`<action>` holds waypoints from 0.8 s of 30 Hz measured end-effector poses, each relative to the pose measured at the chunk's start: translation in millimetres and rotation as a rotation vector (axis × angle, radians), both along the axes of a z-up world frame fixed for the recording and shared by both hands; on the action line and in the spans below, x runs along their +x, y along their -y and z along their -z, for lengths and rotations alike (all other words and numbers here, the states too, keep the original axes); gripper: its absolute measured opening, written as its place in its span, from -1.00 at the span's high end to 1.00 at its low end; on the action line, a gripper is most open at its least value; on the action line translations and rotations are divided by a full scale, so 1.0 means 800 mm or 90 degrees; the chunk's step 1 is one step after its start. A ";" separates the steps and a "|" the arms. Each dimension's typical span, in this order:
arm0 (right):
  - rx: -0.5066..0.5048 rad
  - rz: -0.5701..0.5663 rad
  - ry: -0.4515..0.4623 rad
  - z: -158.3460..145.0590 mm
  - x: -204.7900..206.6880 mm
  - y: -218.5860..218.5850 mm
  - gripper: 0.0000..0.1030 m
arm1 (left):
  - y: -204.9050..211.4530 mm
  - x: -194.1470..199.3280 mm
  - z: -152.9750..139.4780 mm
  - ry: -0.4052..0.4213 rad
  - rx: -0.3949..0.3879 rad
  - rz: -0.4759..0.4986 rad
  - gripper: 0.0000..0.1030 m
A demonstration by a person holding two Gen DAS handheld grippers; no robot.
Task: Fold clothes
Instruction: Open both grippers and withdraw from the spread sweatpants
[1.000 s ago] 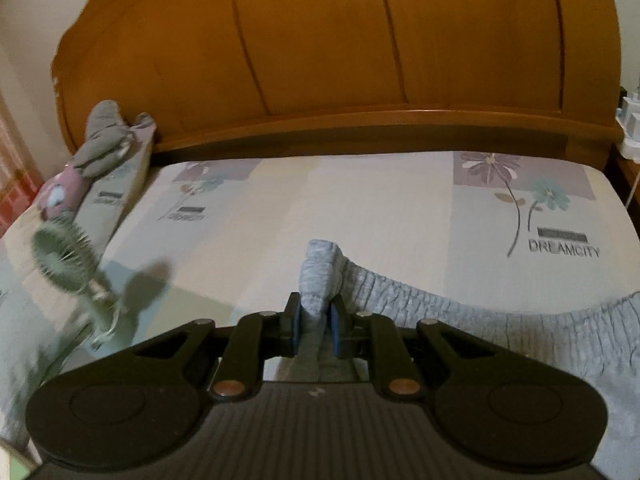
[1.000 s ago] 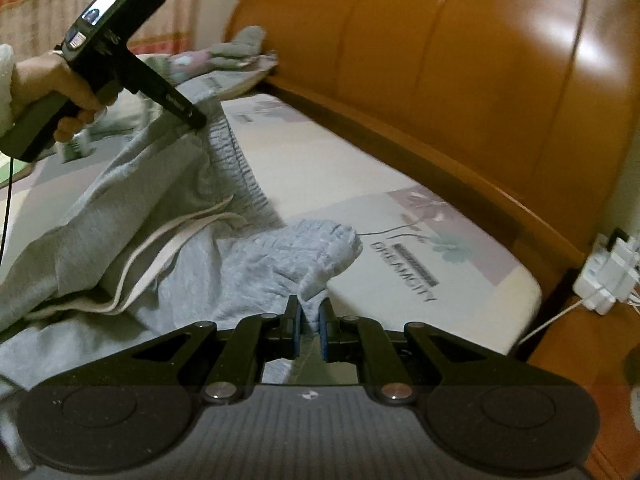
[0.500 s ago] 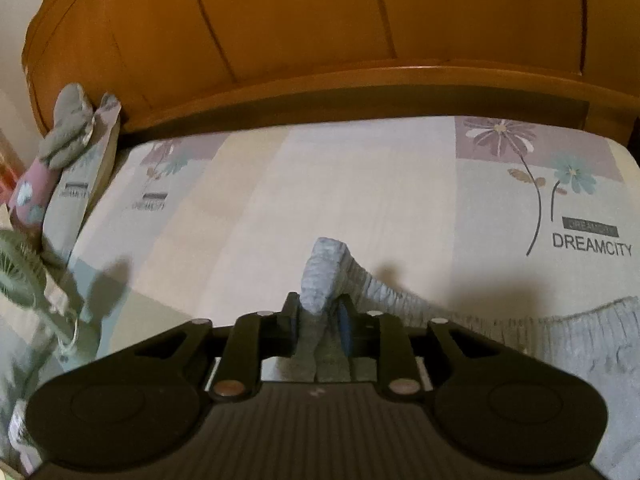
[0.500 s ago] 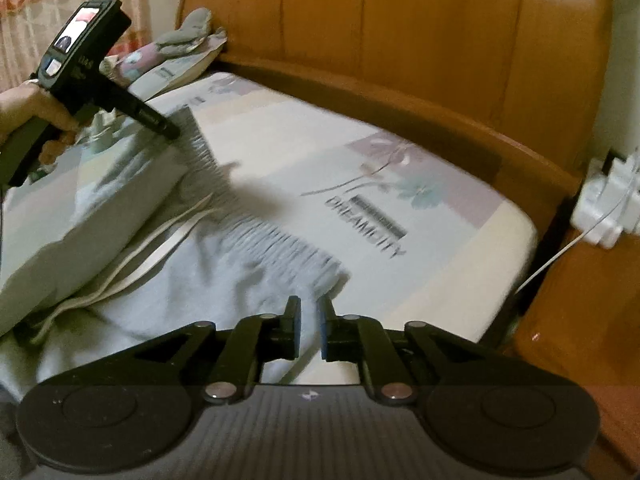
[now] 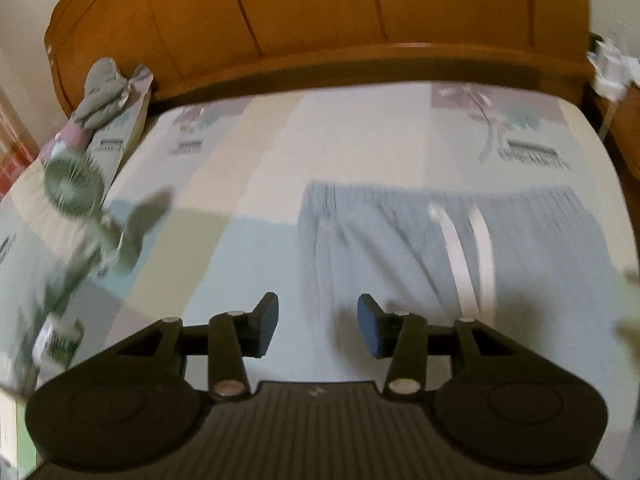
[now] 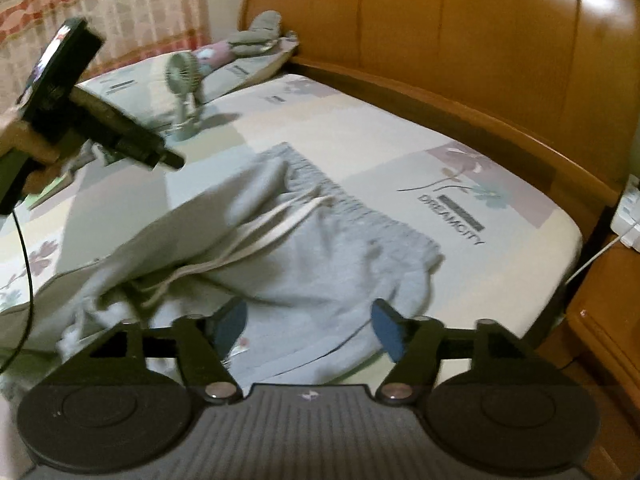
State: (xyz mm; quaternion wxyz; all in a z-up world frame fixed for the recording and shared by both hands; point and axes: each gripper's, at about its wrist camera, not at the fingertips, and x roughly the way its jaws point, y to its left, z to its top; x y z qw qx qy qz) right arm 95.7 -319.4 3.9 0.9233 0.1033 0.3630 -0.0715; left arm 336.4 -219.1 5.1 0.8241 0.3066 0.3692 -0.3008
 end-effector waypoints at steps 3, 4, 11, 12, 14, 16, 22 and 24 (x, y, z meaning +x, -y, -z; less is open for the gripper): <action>0.011 -0.013 0.006 -0.006 -0.010 -0.019 -0.72 | -0.046 -0.041 -0.003 -0.010 -0.008 -0.013 -0.12; 0.018 -0.017 0.007 -0.007 -0.013 -0.025 -0.75 | -0.063 -0.055 -0.003 -0.014 -0.014 -0.020 -0.18; 0.044 -0.053 0.007 -0.009 -0.029 -0.066 -1.00 | -0.151 -0.139 -0.005 -0.025 -0.044 -0.072 -0.34; 0.044 -0.059 0.002 -0.008 -0.029 -0.072 -1.00 | -0.160 -0.150 -0.004 -0.027 -0.048 -0.080 -0.36; 0.043 -0.070 -0.008 -0.005 -0.030 -0.084 -1.00 | -0.176 -0.172 -0.002 -0.030 -0.053 -0.095 -0.42; 0.043 -0.081 -0.018 -0.003 -0.030 -0.095 -1.00 | -0.184 -0.191 0.003 -0.030 -0.053 -0.105 -0.45; 0.074 -0.093 -0.039 0.009 -0.038 -0.112 -1.00 | -0.197 -0.234 0.014 -0.030 -0.068 -0.130 -0.46; 0.088 -0.088 -0.037 0.010 -0.042 -0.110 -1.00 | -0.197 -0.244 0.015 -0.027 -0.077 -0.135 -0.46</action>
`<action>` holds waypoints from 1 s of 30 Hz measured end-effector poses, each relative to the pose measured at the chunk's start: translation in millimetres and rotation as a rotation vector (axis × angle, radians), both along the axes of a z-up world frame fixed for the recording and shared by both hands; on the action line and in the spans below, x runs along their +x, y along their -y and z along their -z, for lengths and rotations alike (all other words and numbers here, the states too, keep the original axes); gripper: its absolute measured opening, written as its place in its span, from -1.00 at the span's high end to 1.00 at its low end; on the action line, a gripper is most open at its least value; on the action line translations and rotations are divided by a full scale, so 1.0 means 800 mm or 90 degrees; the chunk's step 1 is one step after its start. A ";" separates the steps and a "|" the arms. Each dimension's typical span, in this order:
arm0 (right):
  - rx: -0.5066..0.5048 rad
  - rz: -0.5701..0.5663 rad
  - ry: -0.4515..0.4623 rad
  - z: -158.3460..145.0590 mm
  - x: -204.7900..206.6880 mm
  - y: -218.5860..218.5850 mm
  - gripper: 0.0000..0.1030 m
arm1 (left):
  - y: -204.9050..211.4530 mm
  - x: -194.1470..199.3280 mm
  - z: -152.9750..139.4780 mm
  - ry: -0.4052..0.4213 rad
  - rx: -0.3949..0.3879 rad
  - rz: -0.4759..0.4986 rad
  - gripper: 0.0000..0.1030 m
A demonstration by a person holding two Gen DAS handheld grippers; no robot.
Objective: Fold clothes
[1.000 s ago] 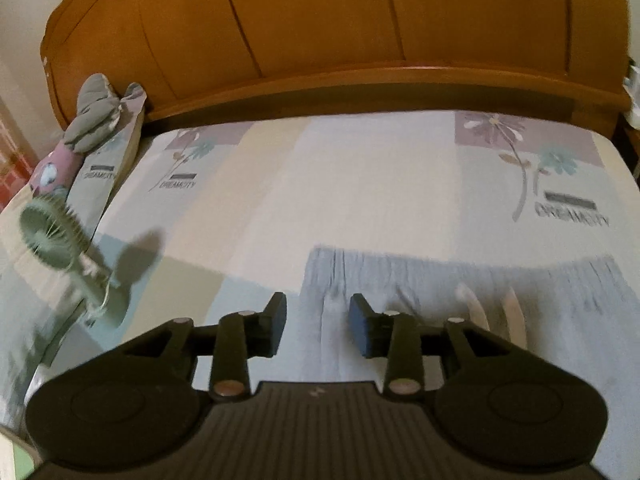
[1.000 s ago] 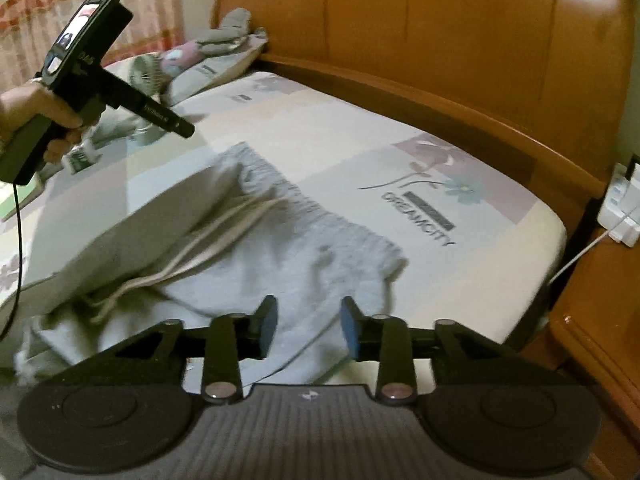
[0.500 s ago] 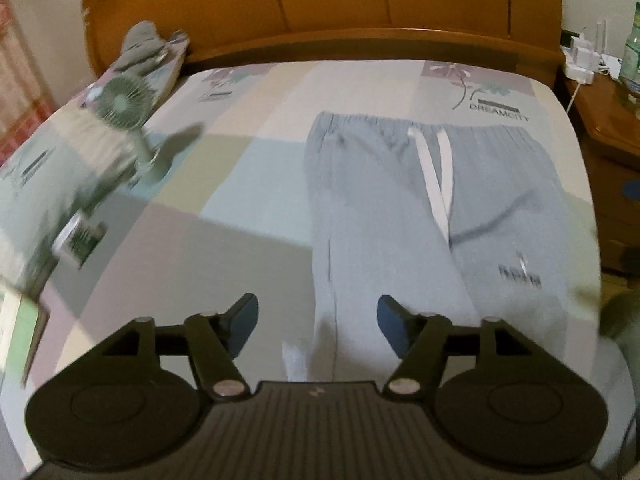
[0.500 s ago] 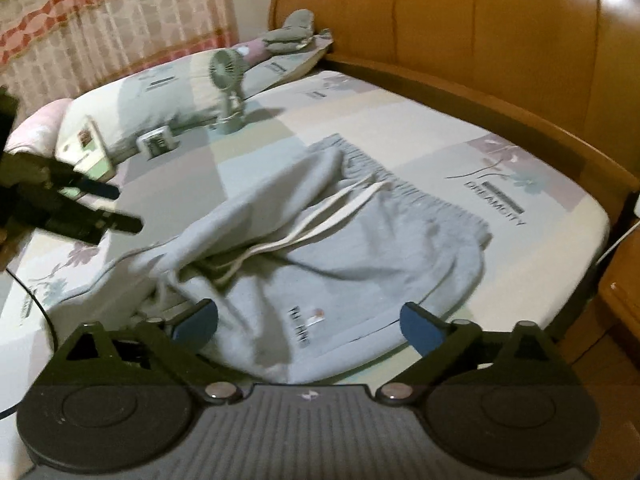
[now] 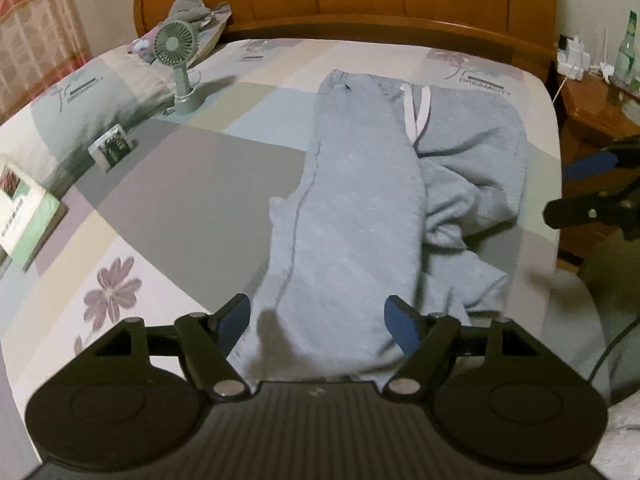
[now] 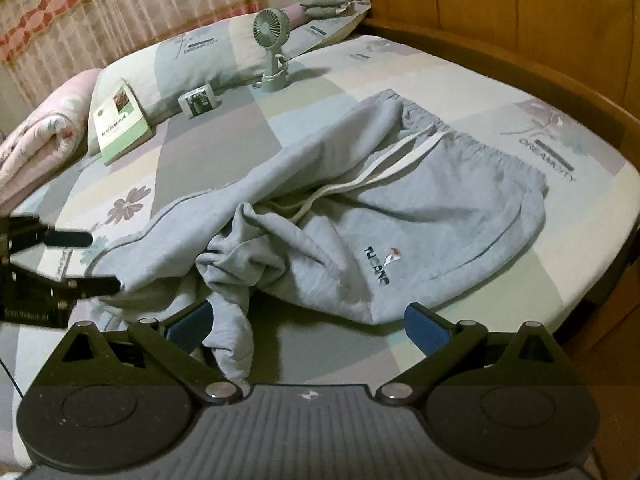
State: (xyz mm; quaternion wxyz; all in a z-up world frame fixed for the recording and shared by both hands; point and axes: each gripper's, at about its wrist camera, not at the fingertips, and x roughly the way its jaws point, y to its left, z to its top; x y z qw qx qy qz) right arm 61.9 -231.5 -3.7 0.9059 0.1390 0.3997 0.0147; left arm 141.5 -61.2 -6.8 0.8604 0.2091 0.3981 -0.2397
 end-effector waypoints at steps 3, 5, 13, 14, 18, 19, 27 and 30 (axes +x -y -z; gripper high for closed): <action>0.040 0.012 0.018 -0.003 -0.009 0.007 -1.00 | 0.001 -0.016 0.001 0.011 -0.012 -0.004 -0.47; 0.070 0.021 0.022 -0.002 -0.012 0.012 -1.00 | 0.003 -0.021 0.003 0.011 -0.021 -0.006 -0.48; 0.068 0.052 -0.034 0.023 -0.016 0.014 -1.00 | 0.012 -0.033 0.017 0.025 -0.014 -0.026 -0.48; 0.069 0.055 -0.035 0.023 -0.016 0.015 -1.00 | 0.013 -0.032 0.019 0.025 -0.012 -0.030 -0.48; 0.054 0.058 -0.028 0.019 -0.017 0.013 -1.00 | 0.009 -0.032 0.026 0.025 -0.023 -0.052 -0.48; 0.051 0.058 -0.026 0.018 -0.017 0.013 -1.00 | 0.006 -0.033 0.027 0.025 -0.029 -0.060 -0.48; 0.052 0.052 -0.023 0.017 -0.015 0.011 -1.00 | -0.006 -0.012 0.035 0.036 -0.022 -0.123 -0.48; 0.051 0.052 -0.022 0.017 -0.014 0.010 -1.00 | -0.015 0.005 0.034 0.026 -0.037 -0.151 -0.48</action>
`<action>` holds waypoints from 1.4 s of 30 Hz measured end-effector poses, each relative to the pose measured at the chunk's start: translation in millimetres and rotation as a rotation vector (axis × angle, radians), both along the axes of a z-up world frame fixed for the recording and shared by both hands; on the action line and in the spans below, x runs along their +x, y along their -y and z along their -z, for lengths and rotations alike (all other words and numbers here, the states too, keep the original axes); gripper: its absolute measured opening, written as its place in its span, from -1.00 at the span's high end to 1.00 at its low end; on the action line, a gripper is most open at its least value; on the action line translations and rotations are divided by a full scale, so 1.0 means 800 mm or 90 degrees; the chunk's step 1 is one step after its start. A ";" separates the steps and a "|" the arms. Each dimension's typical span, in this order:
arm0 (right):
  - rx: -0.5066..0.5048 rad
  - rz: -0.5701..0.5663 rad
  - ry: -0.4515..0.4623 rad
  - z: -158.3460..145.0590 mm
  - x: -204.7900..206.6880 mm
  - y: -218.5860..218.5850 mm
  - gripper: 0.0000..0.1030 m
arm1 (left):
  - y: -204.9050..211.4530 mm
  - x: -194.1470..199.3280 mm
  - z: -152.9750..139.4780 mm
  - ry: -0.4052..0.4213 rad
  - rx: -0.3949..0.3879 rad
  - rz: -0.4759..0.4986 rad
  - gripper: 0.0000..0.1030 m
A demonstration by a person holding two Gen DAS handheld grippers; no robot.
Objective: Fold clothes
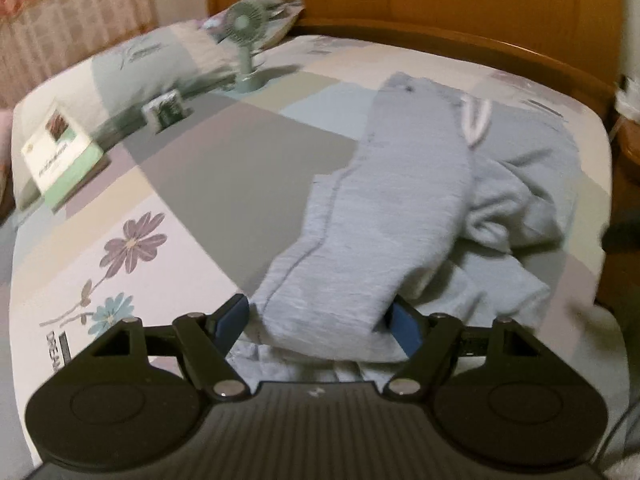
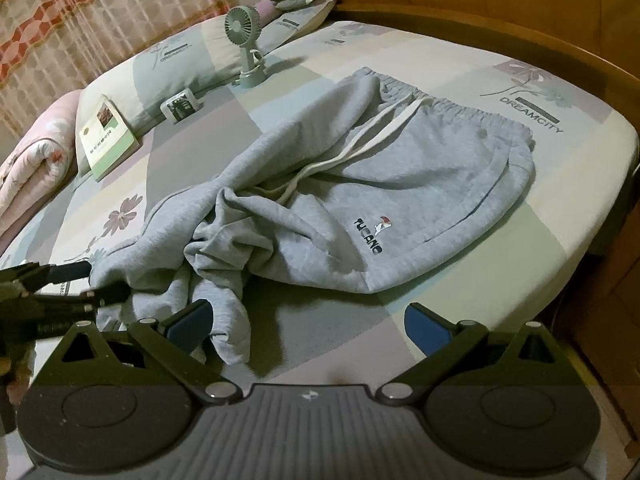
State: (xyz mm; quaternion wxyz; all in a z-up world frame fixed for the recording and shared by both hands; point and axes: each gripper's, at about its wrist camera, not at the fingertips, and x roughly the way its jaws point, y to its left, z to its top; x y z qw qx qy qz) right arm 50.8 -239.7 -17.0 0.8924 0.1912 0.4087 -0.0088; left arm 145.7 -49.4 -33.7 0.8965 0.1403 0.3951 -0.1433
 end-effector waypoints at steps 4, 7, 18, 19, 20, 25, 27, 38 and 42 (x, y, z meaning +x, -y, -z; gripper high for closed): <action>-0.003 0.002 -0.001 0.000 0.001 0.000 -1.00 | -0.005 0.020 0.001 0.013 0.019 -0.014 -0.51; -0.005 0.005 -0.003 0.001 0.001 0.002 -1.00 | -0.008 0.040 0.003 0.013 0.042 -0.023 -0.51; -0.012 0.018 -0.011 0.004 0.001 0.008 -1.00 | -0.018 0.120 -0.019 0.058 0.132 -0.034 -0.51; -0.013 0.020 -0.012 0.004 0.001 0.009 -1.00 | -0.020 0.128 -0.020 0.060 0.140 -0.036 -0.51; -0.014 0.022 -0.013 0.005 0.001 0.010 -1.00 | -0.021 0.134 -0.021 0.062 0.148 -0.037 -0.51; -0.016 0.034 -0.020 0.008 0.004 0.015 -1.00 | -0.026 0.160 -0.027 0.068 0.168 -0.048 -0.51; -0.014 0.035 -0.022 0.008 0.006 0.016 -1.00 | -0.029 0.169 -0.030 0.066 0.171 -0.054 -0.51; 0.005 0.014 -0.027 0.009 0.020 0.010 -1.00 | -0.005 0.055 -0.047 0.033 0.066 0.063 -0.60; 0.024 0.001 -0.031 0.008 0.026 0.009 -1.00 | 0.001 0.004 -0.035 0.007 0.037 0.074 -0.65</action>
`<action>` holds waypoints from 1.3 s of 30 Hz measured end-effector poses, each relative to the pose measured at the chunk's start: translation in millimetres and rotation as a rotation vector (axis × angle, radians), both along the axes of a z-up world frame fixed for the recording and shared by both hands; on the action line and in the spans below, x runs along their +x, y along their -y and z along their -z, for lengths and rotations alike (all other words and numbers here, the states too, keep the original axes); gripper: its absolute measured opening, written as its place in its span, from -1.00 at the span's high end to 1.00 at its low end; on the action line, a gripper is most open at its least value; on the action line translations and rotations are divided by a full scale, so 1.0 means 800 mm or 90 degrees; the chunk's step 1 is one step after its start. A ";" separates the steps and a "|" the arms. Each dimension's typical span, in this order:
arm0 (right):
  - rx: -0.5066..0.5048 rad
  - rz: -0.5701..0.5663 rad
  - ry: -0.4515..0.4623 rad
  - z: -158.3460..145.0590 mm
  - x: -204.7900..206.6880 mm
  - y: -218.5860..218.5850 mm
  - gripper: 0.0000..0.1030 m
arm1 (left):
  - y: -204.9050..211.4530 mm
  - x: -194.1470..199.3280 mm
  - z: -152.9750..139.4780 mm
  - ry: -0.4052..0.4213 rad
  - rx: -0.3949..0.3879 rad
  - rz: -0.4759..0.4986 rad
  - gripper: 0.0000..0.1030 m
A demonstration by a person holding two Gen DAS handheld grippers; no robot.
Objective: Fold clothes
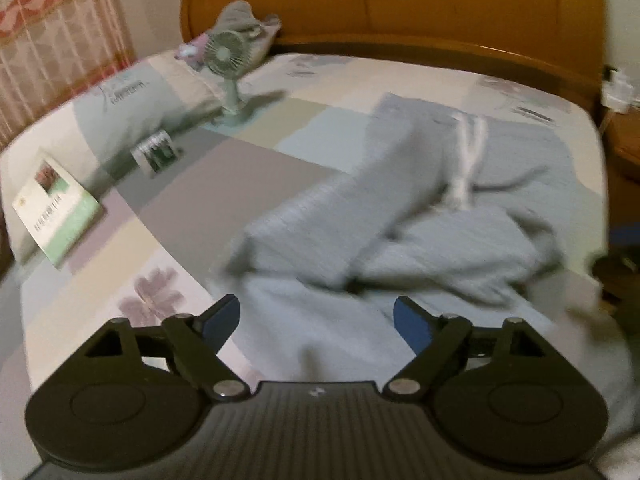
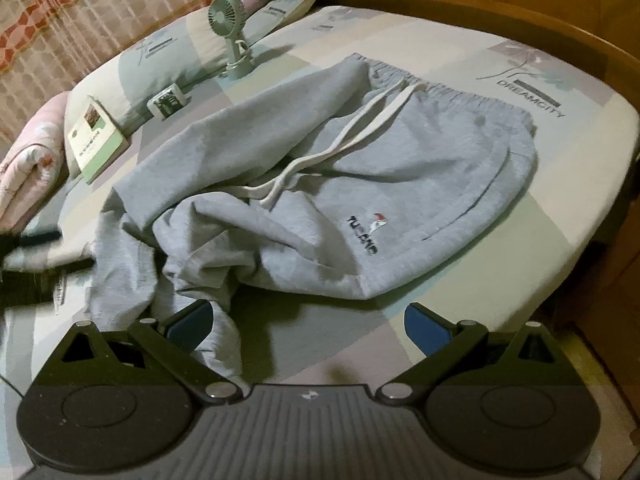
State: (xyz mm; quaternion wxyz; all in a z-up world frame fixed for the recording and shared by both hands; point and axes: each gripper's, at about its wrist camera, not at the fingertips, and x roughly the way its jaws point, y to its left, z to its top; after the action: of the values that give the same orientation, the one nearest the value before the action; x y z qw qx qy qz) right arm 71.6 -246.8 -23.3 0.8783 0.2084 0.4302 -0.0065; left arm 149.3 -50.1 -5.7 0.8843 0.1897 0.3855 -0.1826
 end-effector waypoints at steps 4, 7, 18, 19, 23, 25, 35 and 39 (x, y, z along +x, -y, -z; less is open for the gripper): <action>-0.001 -0.018 0.014 -0.008 0.000 -0.005 -1.00 | 0.003 -0.034 0.032 -0.025 0.002 -0.034 -0.65; -0.004 -0.032 0.021 -0.013 -0.004 -0.011 -1.00 | 0.006 -0.047 0.056 -0.047 -0.014 -0.040 -0.65; 0.000 -0.001 0.022 -0.014 -0.026 -0.004 -1.00 | 0.015 -0.050 0.093 -0.027 0.005 -0.062 -0.65; 0.001 0.002 0.023 -0.014 -0.027 -0.003 -1.00 | 0.012 -0.049 0.096 -0.034 -0.001 -0.069 -0.65; -0.006 0.004 0.025 -0.015 -0.028 -0.005 -1.00 | 0.007 -0.049 0.102 -0.029 0.004 -0.086 -0.65; -0.011 0.002 0.026 -0.017 -0.029 -0.006 -1.00 | 0.001 -0.050 0.095 -0.003 0.017 -0.117 -0.67; -0.018 -0.007 0.020 -0.014 -0.027 -0.017 -1.00 | -0.034 -0.044 0.076 0.068 0.047 -0.259 -0.67; -0.025 -0.017 0.021 -0.015 -0.029 -0.023 -1.00 | -0.044 -0.031 0.087 -0.018 -0.055 -0.261 -0.67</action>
State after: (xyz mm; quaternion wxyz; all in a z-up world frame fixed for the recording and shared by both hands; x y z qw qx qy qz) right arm 48.7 -228.6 -11.2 0.8891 0.1854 0.4184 0.0003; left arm 124.6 -14.6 -75.1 0.9049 0.0667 0.4199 -0.0177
